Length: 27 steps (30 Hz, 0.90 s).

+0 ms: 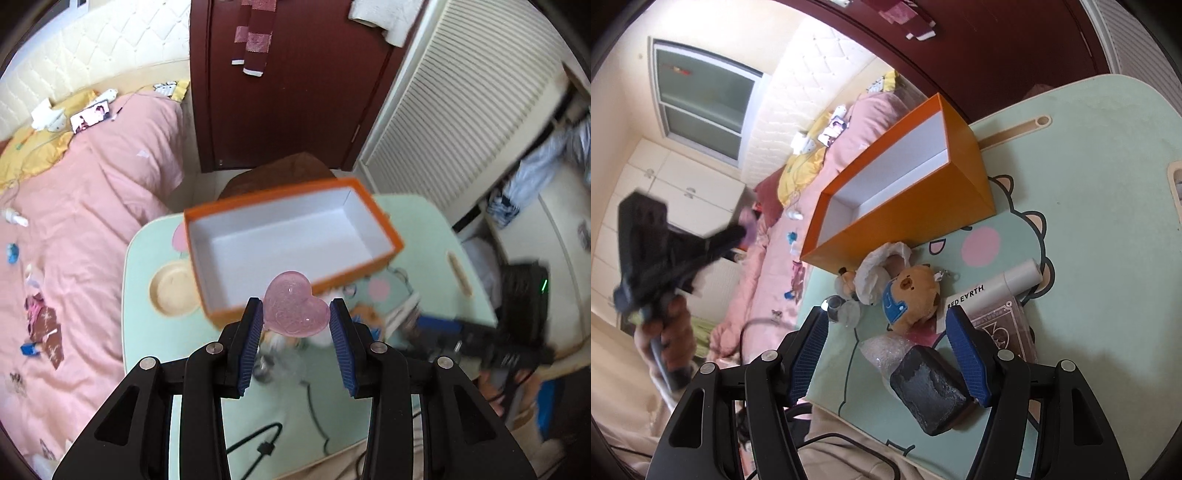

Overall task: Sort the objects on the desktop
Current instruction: 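Lift the pink heart crystal out and lower it onto the table, open left gripper, then move both grippers over the orange box to check it is empty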

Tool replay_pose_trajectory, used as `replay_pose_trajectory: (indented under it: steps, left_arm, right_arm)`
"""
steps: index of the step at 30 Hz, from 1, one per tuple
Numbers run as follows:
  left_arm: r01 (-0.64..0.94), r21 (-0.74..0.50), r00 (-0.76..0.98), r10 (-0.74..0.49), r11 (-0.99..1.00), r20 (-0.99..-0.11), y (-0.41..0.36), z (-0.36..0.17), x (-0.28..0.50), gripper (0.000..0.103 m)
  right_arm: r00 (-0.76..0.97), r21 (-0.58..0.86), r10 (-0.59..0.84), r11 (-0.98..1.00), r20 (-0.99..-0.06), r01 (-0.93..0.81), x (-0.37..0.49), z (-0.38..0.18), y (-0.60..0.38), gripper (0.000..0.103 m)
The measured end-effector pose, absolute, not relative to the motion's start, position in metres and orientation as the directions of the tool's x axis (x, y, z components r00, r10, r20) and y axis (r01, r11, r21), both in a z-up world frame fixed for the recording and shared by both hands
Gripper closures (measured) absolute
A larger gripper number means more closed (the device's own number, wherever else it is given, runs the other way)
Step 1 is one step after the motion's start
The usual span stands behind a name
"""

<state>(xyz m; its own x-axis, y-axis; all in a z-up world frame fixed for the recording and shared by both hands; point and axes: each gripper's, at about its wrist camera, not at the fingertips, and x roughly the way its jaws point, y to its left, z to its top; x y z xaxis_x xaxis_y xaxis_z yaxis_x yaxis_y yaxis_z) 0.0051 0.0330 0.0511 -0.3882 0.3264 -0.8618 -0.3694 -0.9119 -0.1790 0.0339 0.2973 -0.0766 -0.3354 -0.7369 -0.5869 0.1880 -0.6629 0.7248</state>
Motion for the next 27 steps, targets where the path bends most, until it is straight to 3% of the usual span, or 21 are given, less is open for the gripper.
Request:
replay_pose_trajectory:
  steps: [9, 18, 19, 21, 24, 27]
  left_arm:
    - [-0.408, -0.268, -0.206, 0.374, -0.873, -0.904, 0.05, -0.052, 0.047, 0.064]
    - [-0.408, -0.285, -0.244, 0.404, -0.868, -0.882, 0.052, -0.062, 0.039, 0.064]
    - [-0.407, -0.282, -0.253, 0.404, -0.869, -0.879, 0.05, -0.061, 0.04, 0.061]
    - [-0.407, -0.275, -0.272, 0.403, -0.871, -0.874, 0.046, -0.059, 0.043, 0.043]
    - [-0.42, -0.264, -0.317, 0.412, -0.869, -0.854, 0.037, -0.05, 0.047, 0.034]
    - [-0.43, -0.299, -0.327, 0.456, -0.852, -0.828, 0.025, -0.041, 0.046, 0.033]
  right_arm:
    - [-0.357, 0.69, -0.708, -0.695, -0.609, 0.202, 0.038, -0.072, 0.286, 0.037]
    - [-0.337, 0.665, -0.688, -0.719, -0.643, 0.2, 0.041, -0.074, 0.273, 0.037]
    - [-0.336, 0.663, -0.686, -0.722, -0.646, 0.199, 0.041, -0.074, 0.272, 0.037]
    - [-0.337, 0.661, -0.683, -0.724, -0.648, 0.197, 0.039, -0.074, 0.272, 0.037]
    - [-0.341, 0.658, -0.678, -0.728, -0.651, 0.191, 0.036, -0.072, 0.273, 0.037]
    - [-0.35, 0.653, -0.67, -0.735, -0.655, 0.183, 0.03, -0.07, 0.275, 0.037]
